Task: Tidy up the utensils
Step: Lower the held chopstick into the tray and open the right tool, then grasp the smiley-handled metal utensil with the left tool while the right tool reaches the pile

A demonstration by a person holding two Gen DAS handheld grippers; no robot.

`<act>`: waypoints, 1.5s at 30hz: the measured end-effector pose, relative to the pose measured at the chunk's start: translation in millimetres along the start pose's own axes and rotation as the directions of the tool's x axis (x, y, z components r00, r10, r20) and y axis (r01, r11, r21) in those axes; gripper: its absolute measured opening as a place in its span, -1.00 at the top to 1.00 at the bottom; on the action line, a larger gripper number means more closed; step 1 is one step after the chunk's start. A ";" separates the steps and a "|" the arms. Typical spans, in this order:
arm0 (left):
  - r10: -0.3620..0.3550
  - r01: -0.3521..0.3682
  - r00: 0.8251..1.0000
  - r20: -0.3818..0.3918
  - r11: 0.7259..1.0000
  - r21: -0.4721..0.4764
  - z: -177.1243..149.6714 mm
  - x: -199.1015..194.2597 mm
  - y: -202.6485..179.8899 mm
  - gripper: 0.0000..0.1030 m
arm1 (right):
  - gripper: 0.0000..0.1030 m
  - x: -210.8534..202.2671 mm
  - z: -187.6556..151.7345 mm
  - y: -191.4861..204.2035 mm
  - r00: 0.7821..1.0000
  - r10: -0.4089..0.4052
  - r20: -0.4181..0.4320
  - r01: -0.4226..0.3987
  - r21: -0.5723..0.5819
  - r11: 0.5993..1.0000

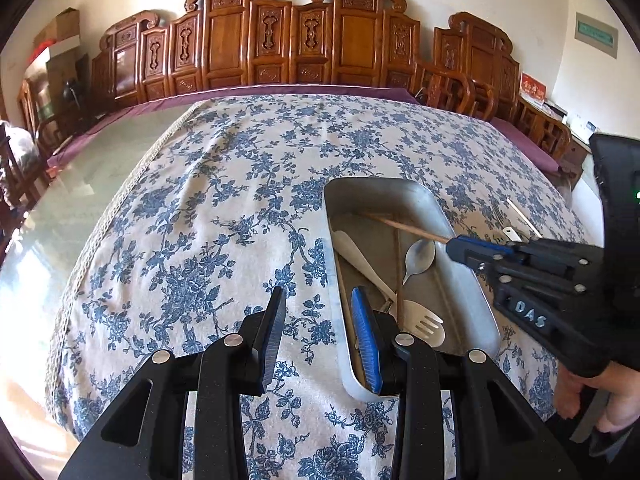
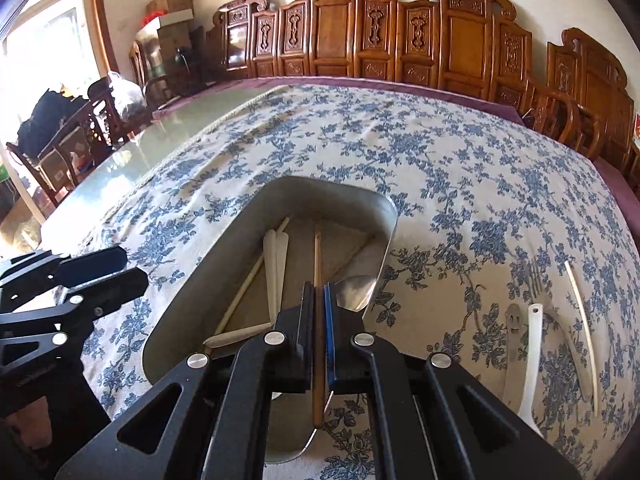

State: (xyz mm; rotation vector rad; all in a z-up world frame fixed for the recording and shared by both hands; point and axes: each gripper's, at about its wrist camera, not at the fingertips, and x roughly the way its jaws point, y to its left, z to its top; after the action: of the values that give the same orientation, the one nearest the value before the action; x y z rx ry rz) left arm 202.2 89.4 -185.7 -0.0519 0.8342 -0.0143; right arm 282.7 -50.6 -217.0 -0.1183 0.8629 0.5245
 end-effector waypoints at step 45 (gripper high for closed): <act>-0.166 0.170 0.985 -0.040 0.971 0.170 -3.0 -6.8 -137.1 0.24 | 0.58 -86.3 -77.0 -181.8 0.986 -0.164 0.036 0.157 0.152 0.976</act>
State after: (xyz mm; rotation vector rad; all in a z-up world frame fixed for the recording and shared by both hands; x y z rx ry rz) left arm 196.4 -47.4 -175.6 0.0412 0.8489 -0.2473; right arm 271.6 -265.7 -222.2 -0.0385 0.8344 0.3092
